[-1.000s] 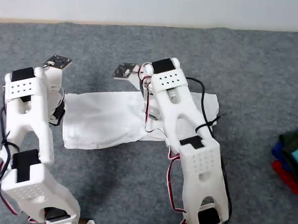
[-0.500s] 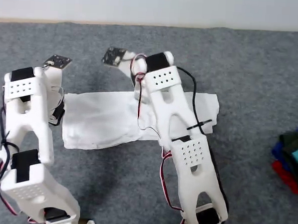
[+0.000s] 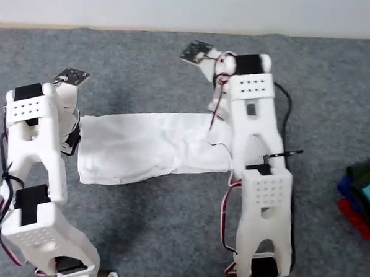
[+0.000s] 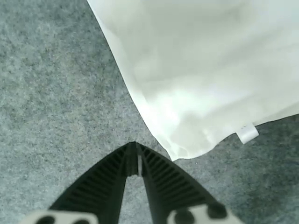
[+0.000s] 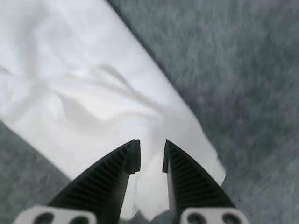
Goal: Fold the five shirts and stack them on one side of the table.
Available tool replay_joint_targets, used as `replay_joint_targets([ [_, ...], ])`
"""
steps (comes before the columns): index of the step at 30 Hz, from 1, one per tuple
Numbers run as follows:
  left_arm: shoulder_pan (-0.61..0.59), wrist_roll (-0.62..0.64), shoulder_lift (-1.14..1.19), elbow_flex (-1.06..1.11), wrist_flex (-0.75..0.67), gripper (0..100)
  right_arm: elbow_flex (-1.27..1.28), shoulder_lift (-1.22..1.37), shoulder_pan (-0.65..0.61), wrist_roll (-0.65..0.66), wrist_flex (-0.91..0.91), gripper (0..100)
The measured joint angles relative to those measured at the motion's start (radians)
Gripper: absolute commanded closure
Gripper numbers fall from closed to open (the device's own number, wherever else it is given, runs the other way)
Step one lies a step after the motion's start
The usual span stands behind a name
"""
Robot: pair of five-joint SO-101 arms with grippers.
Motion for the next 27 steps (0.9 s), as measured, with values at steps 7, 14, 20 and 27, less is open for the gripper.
replay_joint_targets([
  [7,0.0,0.0,0.0,0.0,0.0,100,0.222,-0.051,0.031,0.0,0.0,94.3],
  [14,0.0,0.0,0.0,0.0,0.0,100,0.282,0.009,0.084,0.0,-0.005,94.4],
  [20,0.0,0.0,0.0,0.0,0.0,100,0.282,0.092,0.189,-0.002,-0.005,94.4],
  [27,0.0,0.0,0.0,0.0,0.0,100,0.282,0.083,0.192,-0.002,-0.005,94.4],
])
